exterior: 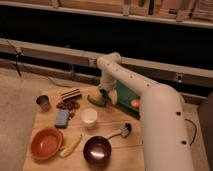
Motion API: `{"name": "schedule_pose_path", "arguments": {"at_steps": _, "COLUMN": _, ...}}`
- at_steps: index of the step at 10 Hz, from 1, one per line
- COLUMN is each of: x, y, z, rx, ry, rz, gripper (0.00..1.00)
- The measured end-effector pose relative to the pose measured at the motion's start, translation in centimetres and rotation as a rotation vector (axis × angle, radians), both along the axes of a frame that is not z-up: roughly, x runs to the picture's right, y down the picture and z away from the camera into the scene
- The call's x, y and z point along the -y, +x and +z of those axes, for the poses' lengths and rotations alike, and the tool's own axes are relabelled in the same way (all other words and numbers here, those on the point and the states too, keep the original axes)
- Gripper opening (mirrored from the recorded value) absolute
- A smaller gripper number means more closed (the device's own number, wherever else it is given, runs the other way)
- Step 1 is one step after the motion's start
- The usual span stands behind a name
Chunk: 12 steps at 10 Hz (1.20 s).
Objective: Place pepper in plastic cup
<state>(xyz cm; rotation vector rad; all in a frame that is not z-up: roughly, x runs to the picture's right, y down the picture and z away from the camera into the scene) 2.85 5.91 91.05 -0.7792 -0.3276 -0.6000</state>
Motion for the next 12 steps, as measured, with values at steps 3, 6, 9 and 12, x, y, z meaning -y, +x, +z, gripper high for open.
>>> {"name": "schedule_pose_path", "arguments": {"at_steps": 3, "x": 0.06, "y": -0.07, "z": -0.01, "rx": -0.002, "ry": 0.001, "rz": -0.002, "gripper": 0.80}}
{"name": "schedule_pose_path", "arguments": {"at_steps": 6, "x": 0.06, "y": 0.04, "z": 0.01, "rx": -0.004, "ry": 0.001, "rz": -0.002, "gripper": 0.80}}
{"name": "schedule_pose_path", "arguments": {"at_steps": 9, "x": 0.05, "y": 0.17, "z": 0.00, "rx": -0.005, "ry": 0.000, "rz": -0.001, "gripper": 0.80}}
{"name": "schedule_pose_path", "arguments": {"at_steps": 12, "x": 0.30, "y": 0.23, "z": -0.46, "rx": -0.007, "ry": 0.017, "rz": -0.006, "gripper": 0.80}}
